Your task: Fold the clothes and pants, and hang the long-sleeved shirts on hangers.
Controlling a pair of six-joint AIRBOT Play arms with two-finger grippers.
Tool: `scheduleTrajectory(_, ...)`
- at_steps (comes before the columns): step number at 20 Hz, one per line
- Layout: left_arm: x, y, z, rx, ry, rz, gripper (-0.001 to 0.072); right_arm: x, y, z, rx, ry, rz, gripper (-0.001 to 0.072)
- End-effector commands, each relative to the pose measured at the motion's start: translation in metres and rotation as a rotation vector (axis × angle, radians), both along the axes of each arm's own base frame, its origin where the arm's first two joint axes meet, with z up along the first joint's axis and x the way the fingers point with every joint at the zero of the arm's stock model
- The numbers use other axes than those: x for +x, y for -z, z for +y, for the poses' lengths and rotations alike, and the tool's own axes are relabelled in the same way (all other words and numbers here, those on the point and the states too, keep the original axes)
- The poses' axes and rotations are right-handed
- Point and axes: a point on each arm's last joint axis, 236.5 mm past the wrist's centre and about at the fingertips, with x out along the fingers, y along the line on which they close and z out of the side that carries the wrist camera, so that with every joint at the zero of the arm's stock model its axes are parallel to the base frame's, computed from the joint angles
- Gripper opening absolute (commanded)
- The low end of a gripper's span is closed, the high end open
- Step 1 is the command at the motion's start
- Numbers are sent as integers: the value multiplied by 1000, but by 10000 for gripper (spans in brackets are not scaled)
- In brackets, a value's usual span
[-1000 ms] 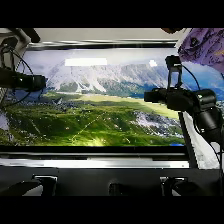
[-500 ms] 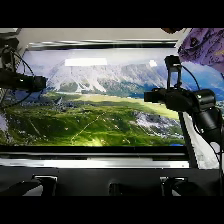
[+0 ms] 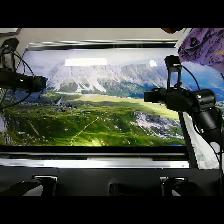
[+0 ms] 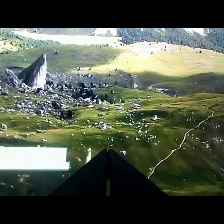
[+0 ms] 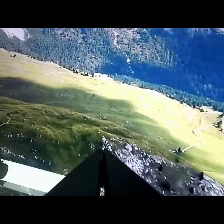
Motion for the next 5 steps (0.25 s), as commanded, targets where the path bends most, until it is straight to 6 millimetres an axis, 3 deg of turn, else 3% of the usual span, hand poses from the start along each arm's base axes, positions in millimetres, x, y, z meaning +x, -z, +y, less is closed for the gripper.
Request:
scheduleTrajectory(1, 0, 0, 0, 0, 1, -1, 20, 0, 0, 1, 2, -1, -1, 35)
scheduleTrajectory(5, 0, 0, 0, 0, 1, -1, 20, 0, 0, 1, 2, -1, -1, 35)
